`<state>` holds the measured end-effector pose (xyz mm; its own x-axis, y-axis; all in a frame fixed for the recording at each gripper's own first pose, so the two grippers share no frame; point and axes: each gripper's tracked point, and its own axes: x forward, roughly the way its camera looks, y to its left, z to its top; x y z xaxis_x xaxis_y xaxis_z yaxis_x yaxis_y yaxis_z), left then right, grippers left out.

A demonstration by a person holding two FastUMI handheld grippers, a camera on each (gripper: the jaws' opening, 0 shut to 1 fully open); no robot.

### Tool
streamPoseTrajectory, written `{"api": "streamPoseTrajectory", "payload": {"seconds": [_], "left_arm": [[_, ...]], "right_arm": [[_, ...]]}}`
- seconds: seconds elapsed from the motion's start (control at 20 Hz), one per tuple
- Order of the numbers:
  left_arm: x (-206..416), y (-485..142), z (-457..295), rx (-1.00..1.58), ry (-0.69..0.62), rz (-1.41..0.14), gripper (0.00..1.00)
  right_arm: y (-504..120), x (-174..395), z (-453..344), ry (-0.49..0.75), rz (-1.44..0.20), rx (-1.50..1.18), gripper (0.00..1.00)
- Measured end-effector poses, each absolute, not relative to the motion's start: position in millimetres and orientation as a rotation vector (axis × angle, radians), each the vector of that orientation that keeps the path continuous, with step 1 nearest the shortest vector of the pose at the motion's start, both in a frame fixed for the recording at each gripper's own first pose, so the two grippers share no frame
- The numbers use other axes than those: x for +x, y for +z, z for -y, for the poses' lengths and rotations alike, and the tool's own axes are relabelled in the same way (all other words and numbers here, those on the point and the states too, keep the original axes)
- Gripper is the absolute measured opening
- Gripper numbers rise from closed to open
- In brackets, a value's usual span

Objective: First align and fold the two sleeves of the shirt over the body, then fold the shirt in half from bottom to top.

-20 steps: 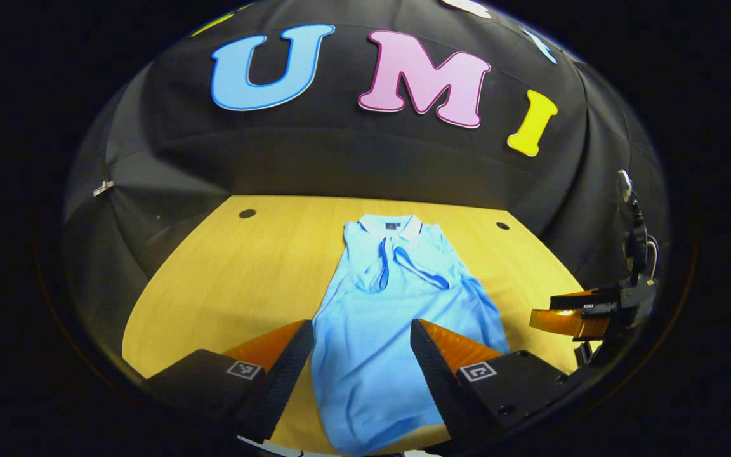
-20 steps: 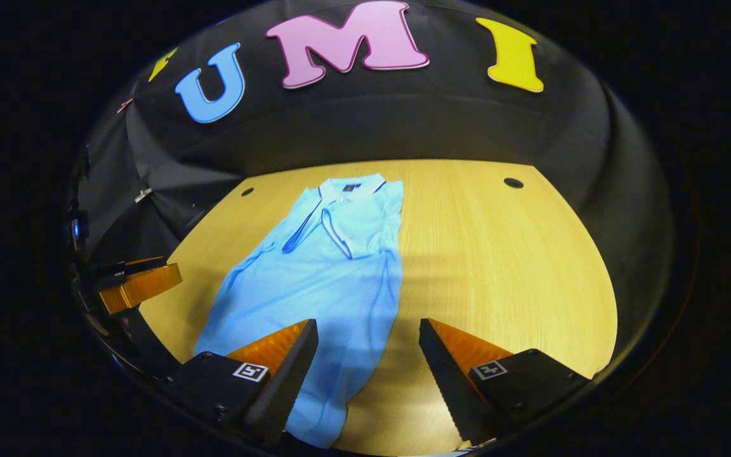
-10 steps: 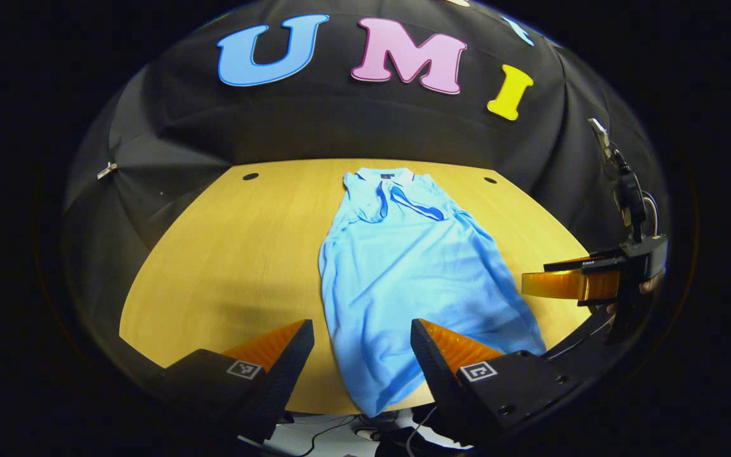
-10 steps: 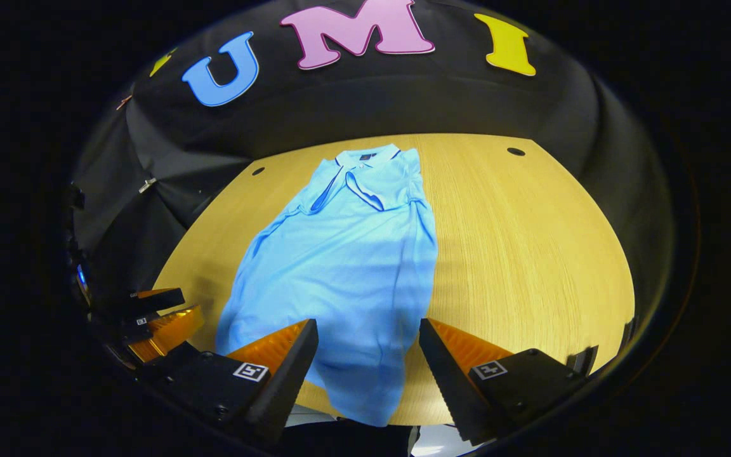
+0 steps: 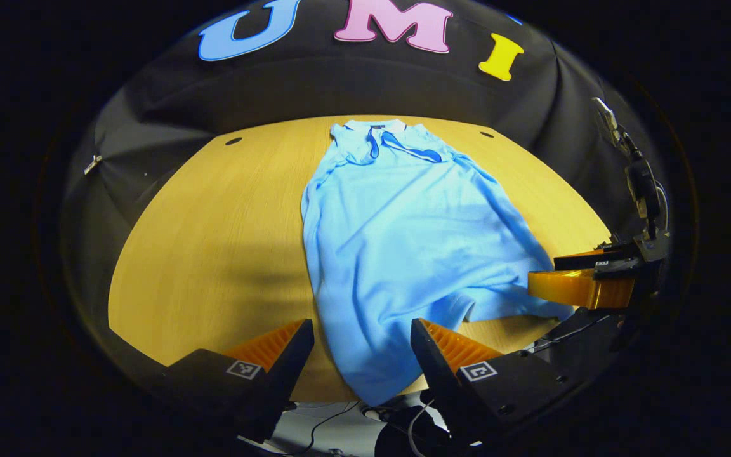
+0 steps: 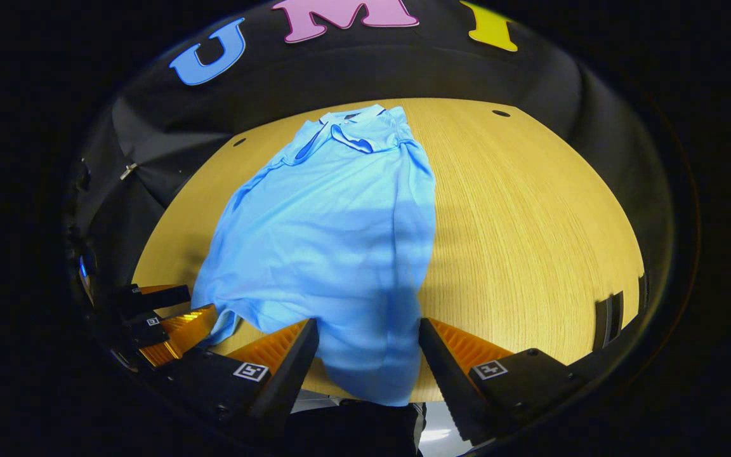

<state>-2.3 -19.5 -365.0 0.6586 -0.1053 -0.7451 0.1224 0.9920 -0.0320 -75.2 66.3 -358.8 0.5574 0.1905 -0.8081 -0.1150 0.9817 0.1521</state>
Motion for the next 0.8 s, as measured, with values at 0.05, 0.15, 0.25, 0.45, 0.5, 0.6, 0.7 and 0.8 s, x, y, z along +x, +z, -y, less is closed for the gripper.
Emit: {"api": "streamPoseTrajectory", "payload": {"seconds": [0.05,0.15,0.25,0.45,0.5,0.6,0.7,0.8], "left_arm": [[-6,-371,19,0.028,-0.125,-0.863,0.98],[-6,-373,24,0.063,-0.140,-0.842,0.99],[-6,-371,24,0.054,-0.125,-0.826,1.00],[-6,-371,39,0.054,-0.136,-0.800,0.86],[-5,-372,46,0.063,-0.158,-0.797,0.71],[-5,-371,55,0.047,-0.178,-0.792,0.47],[-5,-371,59,0.018,-0.176,-0.805,0.13],[-5,-370,60,0.019,-0.189,-0.829,0.07]], "right_arm": [[-361,-78,-66,0.175,-0.967,0.085,1.00],[-365,-76,-63,0.159,-0.952,0.058,1.00],[-366,-80,-62,0.156,-0.941,0.017,0.99],[-370,-79,-69,0.180,-0.949,-0.027,0.86],[-372,-78,-72,0.182,-0.962,-0.008,0.68],[-371,-75,-72,0.172,-0.987,0.053,0.37],[-370,-74,-71,0.151,-1.026,0.125,0.12],[-372,-73,-72,0.152,-1.049,0.168,0.06]]}}
